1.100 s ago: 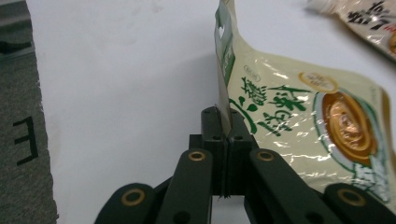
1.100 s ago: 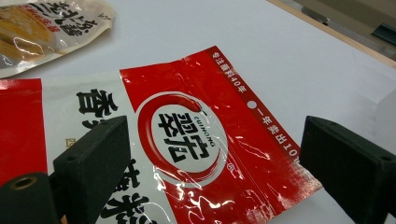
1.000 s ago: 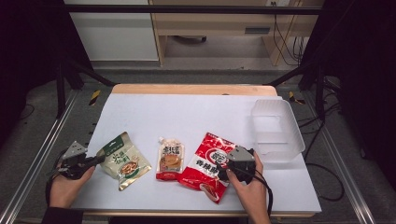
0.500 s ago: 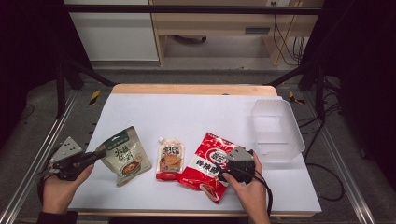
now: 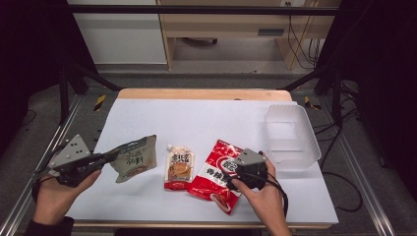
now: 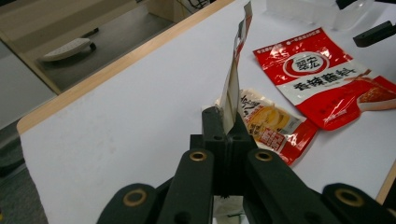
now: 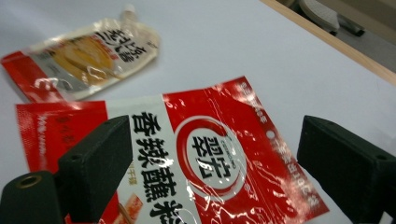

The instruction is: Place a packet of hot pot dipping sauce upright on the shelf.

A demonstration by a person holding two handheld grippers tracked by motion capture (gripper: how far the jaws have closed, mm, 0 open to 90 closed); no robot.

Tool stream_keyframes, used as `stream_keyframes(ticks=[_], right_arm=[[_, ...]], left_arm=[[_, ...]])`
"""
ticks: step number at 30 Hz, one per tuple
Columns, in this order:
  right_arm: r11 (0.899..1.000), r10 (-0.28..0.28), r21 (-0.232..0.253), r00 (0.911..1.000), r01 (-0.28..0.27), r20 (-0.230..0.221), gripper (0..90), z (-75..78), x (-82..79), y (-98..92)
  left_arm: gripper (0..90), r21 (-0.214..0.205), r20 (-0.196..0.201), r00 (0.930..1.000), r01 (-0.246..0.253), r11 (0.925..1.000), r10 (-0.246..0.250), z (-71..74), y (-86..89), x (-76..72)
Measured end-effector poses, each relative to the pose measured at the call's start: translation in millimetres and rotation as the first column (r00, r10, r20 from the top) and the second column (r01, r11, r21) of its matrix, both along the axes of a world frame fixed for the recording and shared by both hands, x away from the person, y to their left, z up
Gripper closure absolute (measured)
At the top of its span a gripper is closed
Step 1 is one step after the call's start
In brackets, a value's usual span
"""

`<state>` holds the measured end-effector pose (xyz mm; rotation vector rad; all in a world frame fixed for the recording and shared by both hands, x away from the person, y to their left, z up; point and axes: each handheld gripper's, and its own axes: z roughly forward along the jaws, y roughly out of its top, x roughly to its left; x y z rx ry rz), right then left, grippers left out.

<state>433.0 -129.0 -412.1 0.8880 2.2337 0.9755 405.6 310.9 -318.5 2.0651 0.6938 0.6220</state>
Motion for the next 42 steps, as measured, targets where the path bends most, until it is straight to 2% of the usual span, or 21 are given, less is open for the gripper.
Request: stream_keyframes(ticks=[2, 3, 8, 10, 11, 12, 14, 16, 18, 20, 26, 27, 28, 29, 32, 33, 36, 38, 39, 41, 42], right_arm=[[0.999, 0.030, -0.015, 0.9994, -0.031, -0.016, 10.3, 11.6, 1.7, 3.6], [0.999, 0.049, -0.023, 0.9984, -0.049, -0.030, 10.0, 19.0, 3.0, 6.2], [0.991, 0.123, -0.047, 0.9909, -0.126, -0.054, 8.8, 42.6, 7.6, 17.1], [0.985, 0.152, -0.071, 0.9842, -0.158, -0.092, 10.9, 50.0, 11.2, 24.8], [0.980, 0.171, -0.084, 0.9791, -0.180, -0.110, 16.1, 53.2, 12.2, 28.1], [0.973, 0.192, -0.104, 0.9743, -0.205, -0.117, 18.2, 56.4, 13.1, 32.2], [0.965, 0.202, -0.141, 0.9709, -0.220, -0.129, 18.2, 60.5, 14.5, 37.9], [0.961, 0.209, -0.151, 0.9681, -0.229, -0.138, 18.6, 62.7, 15.9, 40.5], [0.951, 0.222, -0.183, 0.9621, -0.250, -0.158, 19.1, 70.3, 20.3, 46.7], [0.946, 0.227, -0.198, 0.9606, -0.257, -0.161, 19.2, 74.8, 21.3, 49.4], [0.927, 0.264, -0.225, 0.9479, -0.300, -0.179, 22.1, 88.0, 23.3, 58.1], [0.927, 0.264, -0.225, 0.9479, -0.300, -0.179, 22.1, 88.0, 23.3, 58.1], [0.912, 0.287, -0.243, 0.9377, -0.330, -0.196, 21.3, 92.9, 24.6, 61.1], [0.907, 0.297, -0.247, 0.9338, -0.341, -0.200, 20.1, 95.2, 24.8, 62.2], [0.903, 0.308, -0.247, 0.9297, -0.352, -0.203, 17.6, 98.8, 24.7, 64.2], [0.895, 0.328, -0.244, 0.9226, -0.372, -0.203, 16.5, 102.0, 24.2, 67.0], [0.893, 0.341, -0.242, 0.9206, -0.381, -0.191, 16.9, 104.6, 24.9, 69.6], [0.895, 0.340, -0.237, 0.9222, -0.377, -0.185, 19.1, 106.2, 26.2, 71.1], [0.887, 0.354, -0.246, 0.9173, -0.391, -0.181, 20.2, 106.7, 27.9, 71.4], [0.887, 0.361, -0.236, 0.9140, -0.398, -0.185, 24.6, 107.0, 28.1, 73.6], [0.879, 0.372, -0.241, 0.9082, -0.411, -0.192, 27.1, 107.1, 28.2, 75.0]], left_arm=[[90.0, 0.004, 0.004, 0.9999, 0.009, 0.9999, -0.009, 3.0, -1.5, 1.2], [90.0, -0.002, -0.009, 0.9992, 0.039, 0.9992, -0.039, 7.9, -6.3, 3.0], [90.0, 0.020, -0.010, 0.9954, 0.095, 0.9953, -0.095, 16.2, -22.7, 10.3], [90.0, 0.033, -0.015, 0.9940, 0.109, 0.9935, -0.109, 16.7, -29.9, 13.7], [90.0, 0.033, -0.015, 0.9940, 0.109, 0.9935, -0.109, 16.7, -29.9, 13.7], [90.0, 0.035, -0.024, 0.9923, 0.122, 0.9919, -0.121, 16.2, -37.0, 16.6], [90.0, 0.033, -0.031, 0.9904, 0.136, 0.9902, -0.135, 15.5, -43.2, 19.5], [90.0, 0.035, -0.036, 0.9895, 0.141, 0.9894, -0.140, 15.2, -46.2, 21.0], [90.0, 0.030, -0.042, 0.9866, 0.159, 0.9868, -0.158, 14.5, -54.8, 23.5], [90.0, 0.019, -0.043, 0.9844, 0.172, 0.9850, -0.171, 14.4, -60.1, 24.7], [90.0, 0.023, -0.055, 0.9797, 0.194, 0.9807, -0.193, 13.9, -75.2, 29.6], [90.0, 0.023, -0.055, 0.9797, 0.194, 0.9807, -0.193, 13.9, -75.2, 29.6], [90.0, 0.031, -0.060, 0.9782, 0.201, 0.9791, -0.199, 13.6, -78.0, 30.4], [90.0, 0.039, -0.062, 0.9764, 0.210, 0.9770, -0.207, 12.7, -82.2, 30.9], [90.0, 0.041, -0.065, 0.9741, 0.220, 0.9747, -0.217, 11.4, -87.3, 31.0], [90.0, 0.038, -0.066, 0.9724, 0.226, 0.9733, -0.224, 10.6, -89.5, 31.1], [90.0, 0.044, -0.071, 0.9665, 0.250, 0.9672, -0.247, 9.1, -97.9, 29.8], [90.0, 0.045, -0.070, 0.9631, 0.263, 0.9637, -0.260, 8.8, -102.5, 28.6], [90.0, 0.046, -0.073, 0.9613, 0.269, 0.9619, -0.266, 8.8, -104.6, 27.8], [90.0, 0.048, -0.072, 0.9598, 0.275, 0.9601, -0.272, 8.9, -106.6, 27.3], [90.0, 0.047, -0.070, 0.9573, 0.284, 0.9576, -0.281, 9.3, -109.6, 26.5]])
